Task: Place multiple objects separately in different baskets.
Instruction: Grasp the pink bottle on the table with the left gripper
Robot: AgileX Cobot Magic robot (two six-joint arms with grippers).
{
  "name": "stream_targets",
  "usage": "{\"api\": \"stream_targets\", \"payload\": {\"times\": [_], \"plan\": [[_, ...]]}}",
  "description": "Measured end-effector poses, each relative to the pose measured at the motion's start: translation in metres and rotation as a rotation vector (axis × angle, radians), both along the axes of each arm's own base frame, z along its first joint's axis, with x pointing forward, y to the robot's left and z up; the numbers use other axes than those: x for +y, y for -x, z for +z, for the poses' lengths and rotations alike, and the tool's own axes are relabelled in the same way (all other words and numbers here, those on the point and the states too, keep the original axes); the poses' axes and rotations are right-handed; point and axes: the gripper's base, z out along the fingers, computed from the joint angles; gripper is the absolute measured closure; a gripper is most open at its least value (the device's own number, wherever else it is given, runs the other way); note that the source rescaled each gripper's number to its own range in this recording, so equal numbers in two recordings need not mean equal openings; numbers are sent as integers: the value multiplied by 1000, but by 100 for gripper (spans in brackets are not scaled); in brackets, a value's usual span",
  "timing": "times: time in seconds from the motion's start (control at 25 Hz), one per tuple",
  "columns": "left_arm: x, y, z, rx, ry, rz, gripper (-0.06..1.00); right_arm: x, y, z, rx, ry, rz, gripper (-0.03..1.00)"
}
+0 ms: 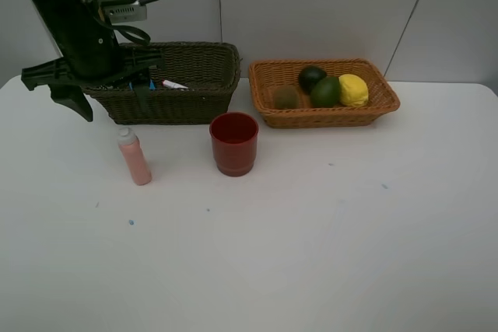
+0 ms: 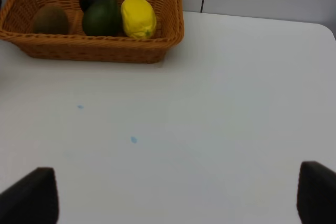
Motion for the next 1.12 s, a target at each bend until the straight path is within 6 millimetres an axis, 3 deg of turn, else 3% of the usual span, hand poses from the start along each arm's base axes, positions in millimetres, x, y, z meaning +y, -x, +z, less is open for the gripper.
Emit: {"api": "stream_targets", "payload": {"times": [0.16,0.48,1.12], "plan": [[-1,-1,-7,24,-7,2,6,0,0,0,0,0,0,-3],[-6,-7,-48,134,-15,18,6,0,0,0,0,0,0,-3],[-12,-17,-88,166,-8,21,6,0,0,0,0,0,0,-3]]}}
